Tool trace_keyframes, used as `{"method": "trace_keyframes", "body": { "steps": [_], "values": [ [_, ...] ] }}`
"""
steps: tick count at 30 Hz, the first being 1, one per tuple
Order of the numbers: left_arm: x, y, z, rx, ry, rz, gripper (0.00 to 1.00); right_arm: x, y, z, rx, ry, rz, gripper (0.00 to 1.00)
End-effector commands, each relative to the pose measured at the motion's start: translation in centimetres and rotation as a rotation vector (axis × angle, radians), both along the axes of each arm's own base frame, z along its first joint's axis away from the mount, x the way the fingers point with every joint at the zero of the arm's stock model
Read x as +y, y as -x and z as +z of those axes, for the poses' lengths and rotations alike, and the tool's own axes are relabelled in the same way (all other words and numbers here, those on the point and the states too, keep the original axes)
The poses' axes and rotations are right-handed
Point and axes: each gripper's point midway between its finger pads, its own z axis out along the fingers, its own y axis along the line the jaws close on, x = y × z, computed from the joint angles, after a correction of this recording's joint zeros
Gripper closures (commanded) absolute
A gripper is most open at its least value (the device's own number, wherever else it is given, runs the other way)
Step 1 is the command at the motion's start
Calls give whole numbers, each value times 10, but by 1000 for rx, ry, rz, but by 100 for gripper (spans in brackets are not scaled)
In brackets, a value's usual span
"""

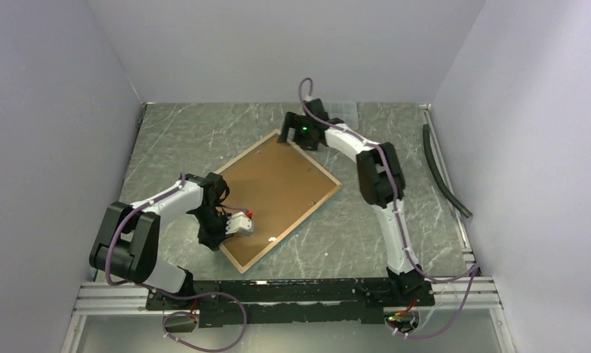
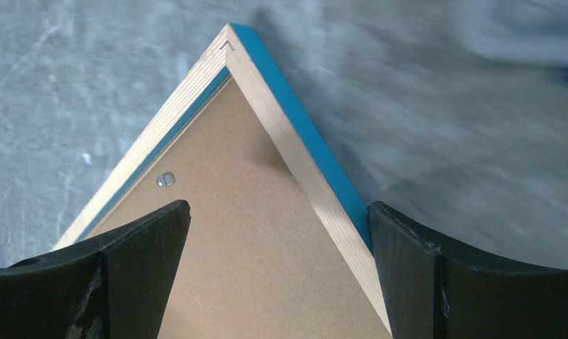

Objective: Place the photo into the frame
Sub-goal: Adjust the photo frame at the center of the board.

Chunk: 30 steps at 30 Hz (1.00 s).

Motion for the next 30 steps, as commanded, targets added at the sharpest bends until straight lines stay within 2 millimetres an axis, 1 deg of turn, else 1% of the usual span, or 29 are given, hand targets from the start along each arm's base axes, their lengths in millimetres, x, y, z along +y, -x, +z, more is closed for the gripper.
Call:
{"method": "trace_keyframes", "body": {
  "steps": [1, 3, 5, 6, 8, 9, 10, 11, 13, 15, 17, 18, 20, 21, 23, 24, 25, 26, 27, 28, 30],
  "values": [
    [-31, 8, 11, 17, 165, -80, 92, 79, 13, 19, 53, -57, 162, 0],
    [-37, 14, 17, 56, 203, -105, 87, 83, 9, 22, 48, -33, 166, 0],
    [-39, 19, 25, 82, 224, -127, 80, 76, 6, 32, 14, -6, 153, 0],
    [-40, 20, 29, 92, 230, -128, 77, 68, 5, 38, -13, 9, 139, 0],
    [-39, 16, 32, 89, 218, -124, 74, 48, 4, 53, -57, 48, 99, 0],
    [-39, 15, 34, 90, 212, -126, 73, 36, 2, 67, -96, 73, 71, 0],
    [-39, 12, 37, 86, 207, -123, 72, 23, 1, 72, -115, 96, 50, 0],
    [-39, 7, 41, 77, 201, -119, 72, 16, 0, 85, -149, 110, 42, 0],
    [-39, 1, 54, 83, 204, -112, 72, -2, 3, 98, -178, 153, 20, 0],
    [-39, -13, 71, 66, 207, -85, 71, -15, 13, 111, -177, 169, 8, 0],
    [-32, -41, 88, 18, 194, -12, 72, -27, 33, 121, -176, 173, -5, 0],
    [-30, -61, 99, -23, 199, 28, 72, -32, 46, 125, -172, 161, -17, 0],
    [-17, -102, 110, -95, 191, 164, 72, -40, 76, 124, -149, 113, -38, 0],
    [-8, -124, 112, -131, 177, 239, 72, -44, 95, 117, -123, 89, -39, 0],
    [16, -171, 111, -211, 148, 409, 73, -47, 131, 102, -78, 33, -34, 0],
    [30, -195, 106, -233, 132, 518, 74, -47, 149, 94, -47, 8, -23, 0],
    [49, -216, 103, -249, 121, 635, 75, -48, 166, 86, -19, -9, -20, 0],
    [64, -232, 100, -248, 115, 735, 76, -48, 182, 77, 3, -24, -13, 0],
    [78, -242, 95, -224, 112, 817, 77, -47, 196, 71, 20, -42, -2, 0],
    [89, -248, 88, -195, 103, 876, 80, -46, 210, 67, 36, -65, 2, 0],
    [115, -254, 72, -184, 46, 976, 86, -46, 229, 54, 77, -93, 14, 0]
  ]
}}
